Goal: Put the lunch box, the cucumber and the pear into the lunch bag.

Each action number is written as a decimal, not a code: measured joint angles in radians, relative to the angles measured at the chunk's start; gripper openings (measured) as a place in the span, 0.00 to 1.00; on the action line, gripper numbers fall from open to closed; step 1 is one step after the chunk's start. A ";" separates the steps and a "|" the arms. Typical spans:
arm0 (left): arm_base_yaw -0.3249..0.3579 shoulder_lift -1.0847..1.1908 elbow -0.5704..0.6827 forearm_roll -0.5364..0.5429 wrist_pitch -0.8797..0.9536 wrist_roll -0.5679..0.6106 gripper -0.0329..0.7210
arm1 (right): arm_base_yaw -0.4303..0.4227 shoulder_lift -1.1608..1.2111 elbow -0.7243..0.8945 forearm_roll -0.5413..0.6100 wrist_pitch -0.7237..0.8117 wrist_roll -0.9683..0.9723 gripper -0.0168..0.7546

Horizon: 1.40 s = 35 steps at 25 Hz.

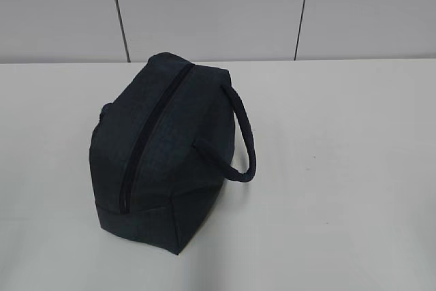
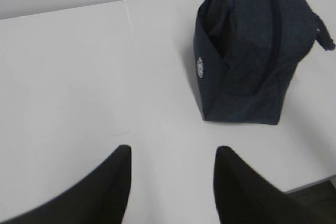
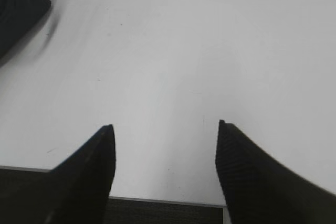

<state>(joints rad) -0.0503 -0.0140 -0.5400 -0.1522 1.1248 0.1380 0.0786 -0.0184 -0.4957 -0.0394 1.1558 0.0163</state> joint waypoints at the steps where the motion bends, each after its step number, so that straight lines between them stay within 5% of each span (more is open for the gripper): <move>1: 0.027 0.000 0.000 0.000 0.000 0.000 0.45 | -0.020 0.000 0.000 0.000 0.000 0.000 0.64; 9: 0.172 0.000 0.001 0.000 0.000 0.001 0.43 | -0.063 0.000 0.000 0.000 -0.002 0.000 0.64; 17: 0.114 0.000 0.001 0.000 0.000 0.001 0.42 | -0.048 0.000 0.000 0.002 -0.002 0.000 0.64; 35: 0.110 0.000 0.001 -0.001 -0.001 0.001 0.41 | -0.048 0.000 0.000 0.002 -0.002 0.000 0.64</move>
<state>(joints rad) 0.0601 -0.0140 -0.5393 -0.1530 1.1240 0.1387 0.0307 -0.0184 -0.4957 -0.0379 1.1534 0.0163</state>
